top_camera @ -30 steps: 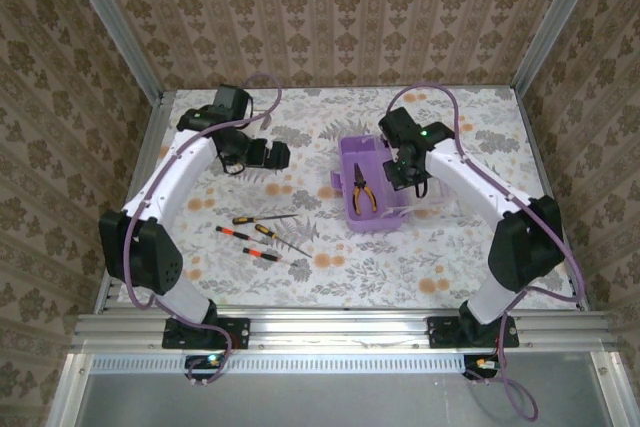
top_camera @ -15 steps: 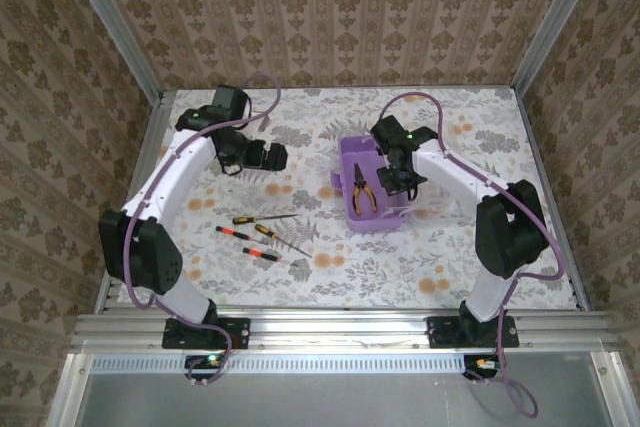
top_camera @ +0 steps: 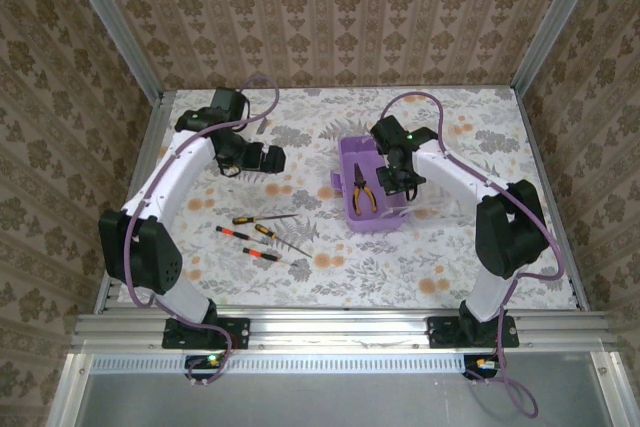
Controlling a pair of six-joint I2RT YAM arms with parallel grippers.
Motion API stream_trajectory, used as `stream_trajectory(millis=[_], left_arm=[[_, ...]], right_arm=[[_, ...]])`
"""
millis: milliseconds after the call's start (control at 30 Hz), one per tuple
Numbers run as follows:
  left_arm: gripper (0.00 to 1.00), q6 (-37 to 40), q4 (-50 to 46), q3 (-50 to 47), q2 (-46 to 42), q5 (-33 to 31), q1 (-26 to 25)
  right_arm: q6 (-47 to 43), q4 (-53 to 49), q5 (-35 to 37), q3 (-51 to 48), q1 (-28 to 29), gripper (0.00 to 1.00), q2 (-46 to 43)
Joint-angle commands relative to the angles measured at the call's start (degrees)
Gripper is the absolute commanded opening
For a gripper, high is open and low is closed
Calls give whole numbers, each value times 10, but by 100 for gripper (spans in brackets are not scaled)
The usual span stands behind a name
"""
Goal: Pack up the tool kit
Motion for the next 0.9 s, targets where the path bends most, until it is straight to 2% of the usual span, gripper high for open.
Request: stream_trajectory(millis=[0,367,500,567,767,867], left_arm=[[100,13,-11,-9,-9,9,4],[100,11,-5,-23,-19,17,4],[100,12,-5,-25,-19,18,4],[100,13,-6,-25,-20,18,4],[100,23,-19,-29,-21,-10,7],[100,32,-28,-31,-16,-29,8]], right_arm=[[32,2,0,-15,3,0,-17],[60,19,-13,-27,-4,1,-37],[54,17,-17,-27,-4,24,-39],[51,18,-18,-28,-4,32,-44],[35,9,-24,-19,-3,40,-76],[26,-5,-33,-7,-1,49,-99]])
